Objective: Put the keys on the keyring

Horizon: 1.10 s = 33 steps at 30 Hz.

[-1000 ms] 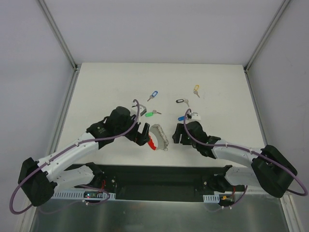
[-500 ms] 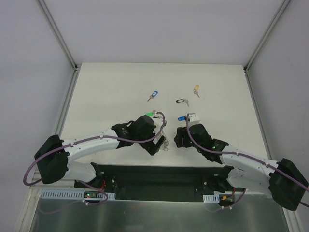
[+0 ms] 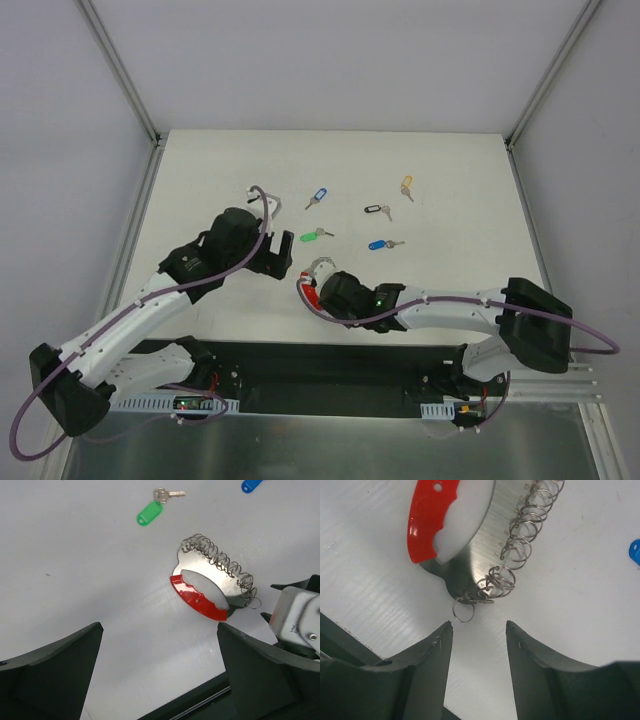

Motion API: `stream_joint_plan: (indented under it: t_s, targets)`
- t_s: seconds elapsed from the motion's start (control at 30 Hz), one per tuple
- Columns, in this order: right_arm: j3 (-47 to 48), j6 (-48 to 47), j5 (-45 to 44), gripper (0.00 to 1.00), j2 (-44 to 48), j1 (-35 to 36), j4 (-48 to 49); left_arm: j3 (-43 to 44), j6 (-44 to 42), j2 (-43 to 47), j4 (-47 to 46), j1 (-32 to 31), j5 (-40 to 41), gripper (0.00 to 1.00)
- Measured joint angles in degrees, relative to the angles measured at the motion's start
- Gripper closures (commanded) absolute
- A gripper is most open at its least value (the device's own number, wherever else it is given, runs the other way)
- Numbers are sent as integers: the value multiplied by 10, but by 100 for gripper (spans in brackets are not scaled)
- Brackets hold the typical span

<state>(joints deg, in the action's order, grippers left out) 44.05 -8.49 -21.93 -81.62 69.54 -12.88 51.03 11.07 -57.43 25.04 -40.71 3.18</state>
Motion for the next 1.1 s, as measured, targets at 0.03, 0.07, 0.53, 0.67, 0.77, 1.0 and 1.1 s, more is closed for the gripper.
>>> stream_joint_plan:
  t_s: [0.03,0.07,0.53,0.67,0.77,1.0,1.1]
  targets:
    - [7,-6,-3,53,-11,5,-5,0,-1,14,9,9,5,1]
    - [17,-13,-7,54,-23,12,-13,-1,-2,32,17,19,12,1]
    - [102,-61,-47,73,-129,47,-81,-60,-16,95,44,56,148,1]
    - [113,-65,-49,80,-142,50,-96,-60,-21,95,44,61,155,1]
    - [122,-67,-49,80,-151,54,-102,-60,-28,96,44,64,155,1]
    - [133,-71,-49,80,-175,58,-110,-63,-32,98,44,71,154,1]
    - [134,-72,-49,80,-180,58,-115,-66,-32,98,44,71,153,1]
